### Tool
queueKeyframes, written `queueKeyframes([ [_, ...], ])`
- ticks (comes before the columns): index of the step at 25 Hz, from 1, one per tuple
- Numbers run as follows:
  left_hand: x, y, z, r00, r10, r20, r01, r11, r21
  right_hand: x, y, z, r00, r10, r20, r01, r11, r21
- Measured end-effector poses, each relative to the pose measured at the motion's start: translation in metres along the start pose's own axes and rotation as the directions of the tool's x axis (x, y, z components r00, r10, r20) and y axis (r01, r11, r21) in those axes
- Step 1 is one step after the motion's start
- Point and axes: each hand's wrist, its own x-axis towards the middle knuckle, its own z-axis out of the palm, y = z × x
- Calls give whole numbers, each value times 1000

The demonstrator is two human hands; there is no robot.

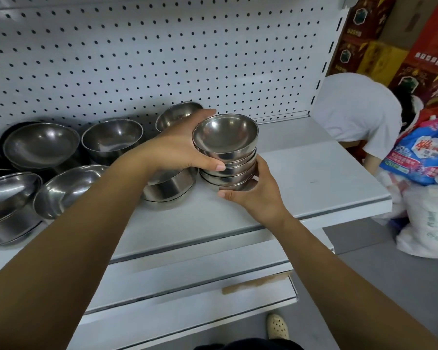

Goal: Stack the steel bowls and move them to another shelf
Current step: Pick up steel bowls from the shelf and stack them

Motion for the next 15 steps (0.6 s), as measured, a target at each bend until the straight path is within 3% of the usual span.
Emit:
queueKeyframes([
  [8, 3, 26, 24, 980, 191, 52, -184, 975, -127, -33, -9, -31, 989, 9, -144, -4, 999, 36],
  [15, 24, 80, 104, 944, 309, 116, -272, 928, -256, -88, 2, -115, 955, 14, -297, -3, 999, 36],
])
